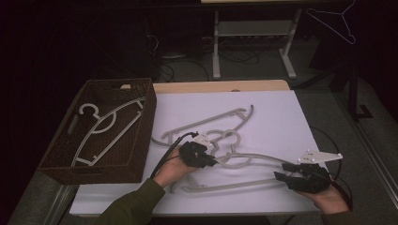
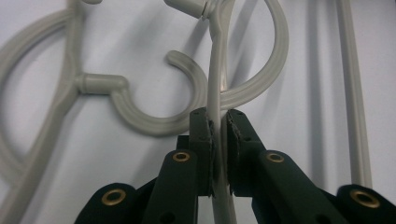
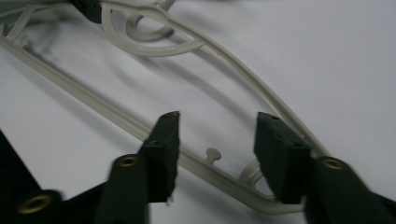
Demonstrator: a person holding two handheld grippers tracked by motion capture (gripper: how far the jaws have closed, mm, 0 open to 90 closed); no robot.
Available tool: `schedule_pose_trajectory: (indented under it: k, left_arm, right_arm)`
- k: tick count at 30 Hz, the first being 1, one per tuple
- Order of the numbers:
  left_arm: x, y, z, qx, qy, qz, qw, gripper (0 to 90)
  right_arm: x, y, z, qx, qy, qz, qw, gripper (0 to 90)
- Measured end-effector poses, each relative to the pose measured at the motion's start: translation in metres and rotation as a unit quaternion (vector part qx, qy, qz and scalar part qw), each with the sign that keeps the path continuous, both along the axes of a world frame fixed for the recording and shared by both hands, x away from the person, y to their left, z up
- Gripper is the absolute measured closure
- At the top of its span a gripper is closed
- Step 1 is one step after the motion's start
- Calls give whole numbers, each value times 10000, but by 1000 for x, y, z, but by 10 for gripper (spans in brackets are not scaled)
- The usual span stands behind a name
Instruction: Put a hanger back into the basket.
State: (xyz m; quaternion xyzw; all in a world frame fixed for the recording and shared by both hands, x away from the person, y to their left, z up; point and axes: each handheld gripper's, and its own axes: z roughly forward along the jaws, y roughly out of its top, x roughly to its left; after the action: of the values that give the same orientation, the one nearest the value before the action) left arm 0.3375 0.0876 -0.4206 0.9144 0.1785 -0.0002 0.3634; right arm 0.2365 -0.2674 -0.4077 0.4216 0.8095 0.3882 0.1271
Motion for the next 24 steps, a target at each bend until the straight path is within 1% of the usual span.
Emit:
schedule_pose_trajectory:
  k: [1,2,3,5,6,7,8,9,10,11,13,15,17,20,23,24]
  left_arm:
    - [0,0,0,0,0,0,10000,821]
    - [0,2,3,7,-48,25,10000,821]
    - [1,5,9,-56,-104,90,9999,821]
    - [2,9,17,-120,-151,138,9997,821]
    - [2,9,17,-120,-151,138,9997,821]
    - [4,13,25,-147,-205,197,9995,821]
    - [4,13,25,-147,-205,197,9995,821]
    - [5,15,30,-153,-251,224,9993,821]
    - [7,19,39,-148,-349,293,9989,821]
    - [7,21,43,-174,-366,359,9985,821]
    - [9,26,52,-142,-408,426,9982,822]
    - [12,31,61,-88,-496,502,9975,822]
    - [13,35,69,-71,-538,589,9968,821]
    - [15,41,82,22,-620,646,9960,822]
    - [17,48,94,-17,-653,779,9948,821]
    - [18,51,98,-16,-681,786,9946,822]
  right_arm:
    - [0,0,0,0,0,0,10000,418]
    - [3,2,4,89,-114,6,9999,370]
    - [4,3,6,140,-171,-8,9998,346]
    - [5,6,10,233,-301,-32,9993,307]
    - [6,6,12,280,-371,-23,9989,288]
    - [6,7,14,322,-403,-14,9987,271]
    - [6,7,14,322,-403,-14,9987,271]
    - [6,8,17,393,-457,-10,9982,247]
    - [6,9,18,400,-523,-2,9978,242]
    - [6,9,19,412,-559,13,9976,238]
    - [6,9,20,440,-637,22,9970,223]
    - [5,10,22,462,-667,25,9967,214]
    - [6,10,23,464,-721,40,9963,207]
    - [6,11,23,465,-708,33,9964,195]
    - [7,13,22,450,-702,30,9965,183]
    - [8,13,22,459,-699,23,9965,178]
